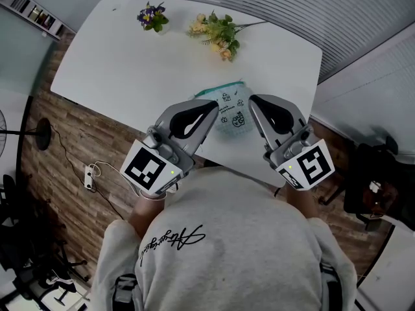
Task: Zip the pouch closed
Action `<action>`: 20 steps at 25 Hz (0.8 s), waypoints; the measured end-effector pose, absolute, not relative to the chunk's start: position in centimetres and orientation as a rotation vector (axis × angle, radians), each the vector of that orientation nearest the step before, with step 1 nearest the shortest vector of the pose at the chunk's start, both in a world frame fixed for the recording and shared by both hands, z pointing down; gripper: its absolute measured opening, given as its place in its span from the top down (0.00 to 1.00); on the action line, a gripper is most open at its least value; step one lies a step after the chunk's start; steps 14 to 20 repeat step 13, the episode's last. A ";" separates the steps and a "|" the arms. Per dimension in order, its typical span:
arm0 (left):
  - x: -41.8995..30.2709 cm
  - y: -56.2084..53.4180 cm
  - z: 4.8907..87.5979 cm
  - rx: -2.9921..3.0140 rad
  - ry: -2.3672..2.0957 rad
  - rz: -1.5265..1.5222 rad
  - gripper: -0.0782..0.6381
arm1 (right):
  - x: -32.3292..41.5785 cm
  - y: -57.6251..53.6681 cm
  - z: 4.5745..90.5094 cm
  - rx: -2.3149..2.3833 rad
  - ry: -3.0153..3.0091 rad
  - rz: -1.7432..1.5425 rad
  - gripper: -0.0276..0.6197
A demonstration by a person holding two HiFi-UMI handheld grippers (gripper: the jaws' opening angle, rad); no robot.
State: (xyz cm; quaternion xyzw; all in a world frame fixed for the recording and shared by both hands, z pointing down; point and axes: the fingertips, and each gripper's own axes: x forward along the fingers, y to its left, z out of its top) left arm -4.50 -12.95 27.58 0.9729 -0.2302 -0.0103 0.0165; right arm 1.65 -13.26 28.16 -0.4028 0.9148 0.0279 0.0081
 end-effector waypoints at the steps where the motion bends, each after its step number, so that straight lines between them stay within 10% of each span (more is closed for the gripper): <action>1: -4.5 -13.0 27.7 3.025 -0.716 -0.028 0.89 | 1.7 -13.3 28.1 -1.260 2.859 0.087 0.95; 20: -4.5 -13.1 27.7 3.023 -0.715 -0.040 0.89 | 1.7 -13.5 28.3 -1.274 2.848 0.082 0.95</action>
